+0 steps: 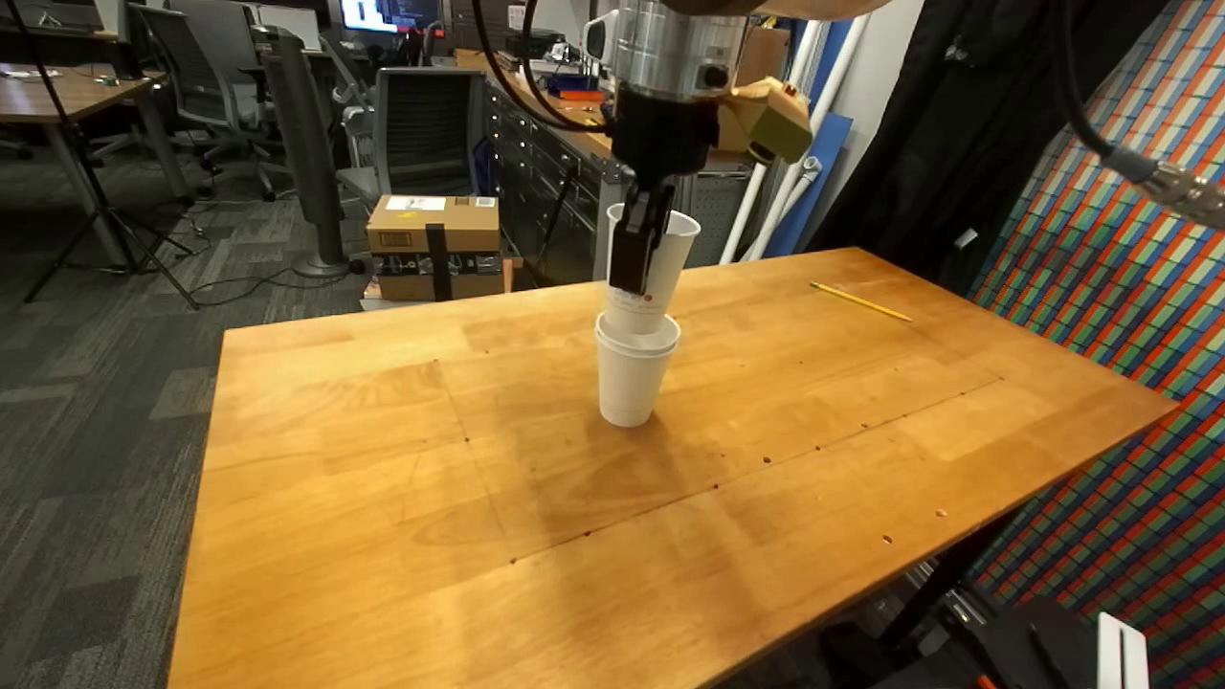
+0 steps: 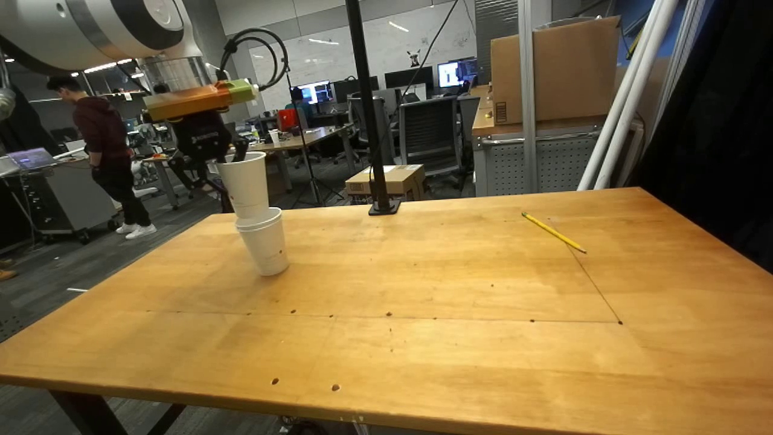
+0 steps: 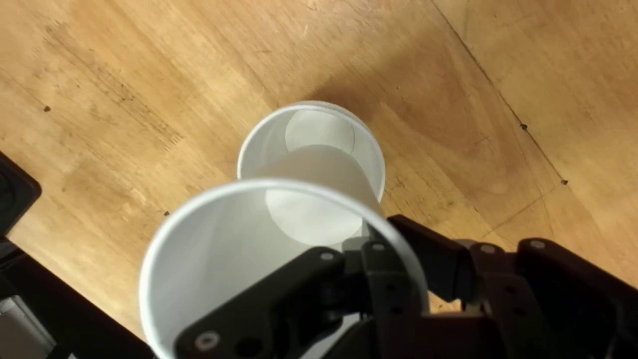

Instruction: Stack the cups

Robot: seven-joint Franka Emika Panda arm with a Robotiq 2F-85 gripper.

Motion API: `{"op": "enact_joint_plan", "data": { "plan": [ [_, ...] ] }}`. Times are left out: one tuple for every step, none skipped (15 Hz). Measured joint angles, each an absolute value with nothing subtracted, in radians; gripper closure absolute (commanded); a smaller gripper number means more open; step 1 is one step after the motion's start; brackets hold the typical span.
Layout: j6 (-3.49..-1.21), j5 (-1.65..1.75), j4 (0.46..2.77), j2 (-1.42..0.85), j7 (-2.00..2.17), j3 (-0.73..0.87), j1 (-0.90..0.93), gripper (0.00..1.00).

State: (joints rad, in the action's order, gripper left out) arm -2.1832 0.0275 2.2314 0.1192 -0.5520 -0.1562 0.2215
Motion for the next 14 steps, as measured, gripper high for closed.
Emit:
{"op": "enact_joint_plan", "data": {
  "plan": [
    [-2.183,0.027,2.234,0.119,-0.552,-0.153,0.220,1.00],
    [-2.183,0.027,2.237,0.119,-0.552,-0.151,0.219,1.00],
    [-2.183,0.027,2.240,0.119,-0.552,-0.149,0.219,1.00],
    [-2.183,0.027,2.244,0.119,-0.552,-0.148,0.219,1.00],
    [-2.183,0.027,2.248,0.119,-0.552,-0.148,0.218,1.00],
    [-2.183,0.027,2.251,0.119,-0.552,-0.148,0.218,1.00],
    [-2.183,0.027,2.255,0.119,-0.552,-0.148,0.218,1.00],
    [-2.183,0.027,2.259,0.119,-0.552,-0.148,0.218,1.00],
    [-2.183,0.027,2.262,0.119,-0.552,-0.148,0.218,0.98],
    [-2.183,0.027,2.265,0.119,-0.552,-0.149,0.218,0.73],
    [-2.183,0.027,2.267,0.119,-0.552,-0.149,0.218,0.73],
    [-2.184,0.027,2.269,0.119,-0.552,-0.149,0.218,0.68],
    [-2.184,0.027,2.272,0.119,-0.552,-0.149,0.218,0.58],
    [-2.184,0.027,2.274,0.118,-0.552,-0.149,0.218,0.51]
  ]
}}
